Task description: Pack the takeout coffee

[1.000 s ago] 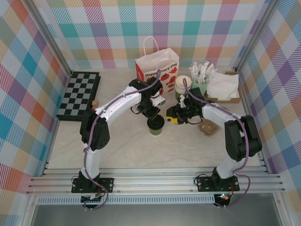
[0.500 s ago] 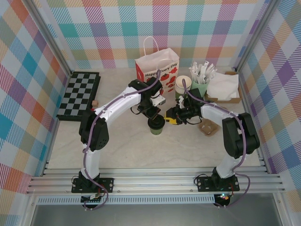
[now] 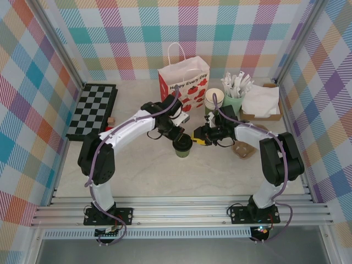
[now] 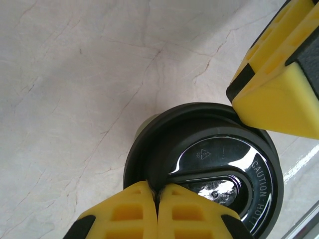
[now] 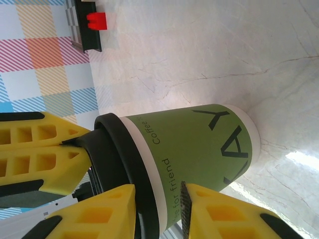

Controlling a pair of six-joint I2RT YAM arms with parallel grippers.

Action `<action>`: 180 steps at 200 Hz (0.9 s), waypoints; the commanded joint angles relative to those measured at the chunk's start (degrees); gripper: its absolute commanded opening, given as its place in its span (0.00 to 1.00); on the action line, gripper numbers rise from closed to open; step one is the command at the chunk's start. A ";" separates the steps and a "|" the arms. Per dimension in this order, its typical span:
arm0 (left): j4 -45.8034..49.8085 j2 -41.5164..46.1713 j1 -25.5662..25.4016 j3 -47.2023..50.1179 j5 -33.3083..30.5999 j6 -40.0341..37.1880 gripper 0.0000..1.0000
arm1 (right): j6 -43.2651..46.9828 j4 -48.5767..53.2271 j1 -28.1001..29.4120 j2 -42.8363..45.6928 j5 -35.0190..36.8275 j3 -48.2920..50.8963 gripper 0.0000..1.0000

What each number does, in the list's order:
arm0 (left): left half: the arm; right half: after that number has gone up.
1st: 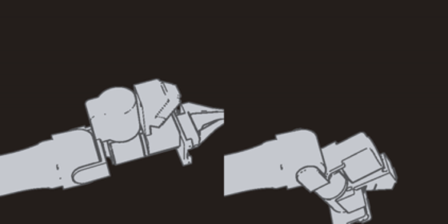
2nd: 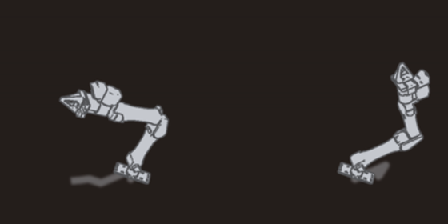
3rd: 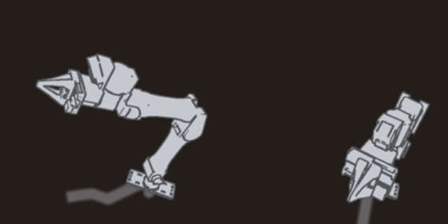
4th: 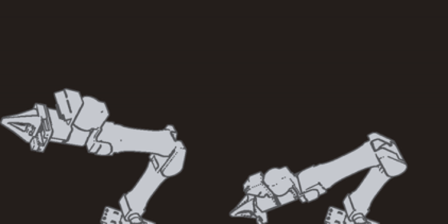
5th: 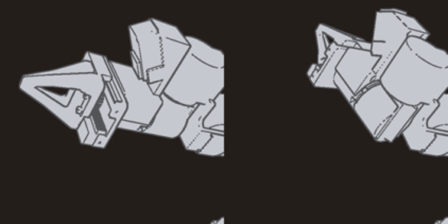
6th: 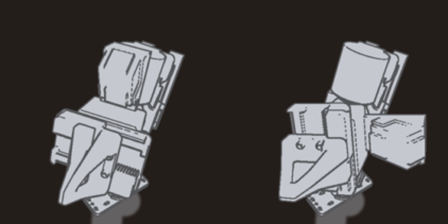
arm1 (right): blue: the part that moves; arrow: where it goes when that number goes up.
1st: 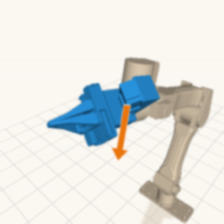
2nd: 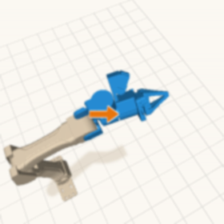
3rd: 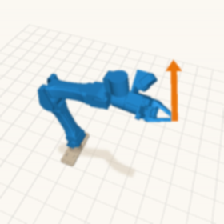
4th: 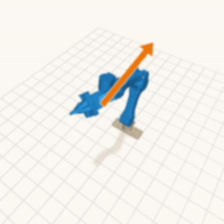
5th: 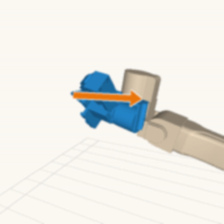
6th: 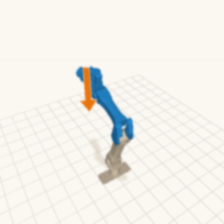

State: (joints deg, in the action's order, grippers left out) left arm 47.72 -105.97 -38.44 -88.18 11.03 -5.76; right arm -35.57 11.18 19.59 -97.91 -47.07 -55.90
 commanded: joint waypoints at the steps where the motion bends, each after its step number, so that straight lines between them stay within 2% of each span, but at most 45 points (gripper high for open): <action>1: 5.24 -6.18 -1.39 7.61 4.77 1.92 0.00 | -0.03 7.77 3.06 -4.52 10.08 3.66 0.29; 25: 9.99 -5.91 -1.21 0.82 1.34 1.68 0.00 | 0.73 10.56 3.00 -2.77 9.34 -1.70 0.33; 46: 14.71 -5.65 -1.12 -7.44 -2.03 4.92 0.00 | -2.27 9.70 3.04 1.89 10.49 -5.09 0.40; 71: 17.76 -3.74 -1.11 -13.15 -4.57 12.05 0.00 | -6.63 7.82 3.00 9.67 17.96 -5.62 0.59; 94: 16.72 -0.60 -1.19 -12.30 -6.00 20.98 0.00 | -10.06 3.69 3.04 15.45 21.96 -2.07 0.77; 111: 15.85 1.27 -1.23 -10.83 -8.78 29.30 0.00 | -13.03 0.21 3.00 18.76 24.19 1.77 0.86; 121: 14.82 2.27 -1.45 -9.53 -11.02 34.70 0.00 | -15.63 -3.12 3.08 20.72 25.85 5.01 0.99; 141: 10.11 4.96 -1.69 -4.76 -14.86 46.10 0.00 | -22.42 -11.34 3.90 24.04 28.30 12.17 1.00; 157: 5.83 6.86 -2.44 -0.50 -17.84 54.40 0.00 | -23.92 -14.62 6.08 26.00 31.73 15.46 1.00; 180: 10.59 5.30 -3.36 -1.89 -23.70 65.13 0.00 | -24.20 -17.76 8.99 27.56 35.46 18.86 1.00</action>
State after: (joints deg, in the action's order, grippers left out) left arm 56.77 -100.29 -40.16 -89.38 -4.58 42.11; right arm -56.01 1.61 25.85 -73.03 -17.19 -39.51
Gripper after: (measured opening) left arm 0.038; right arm 0.999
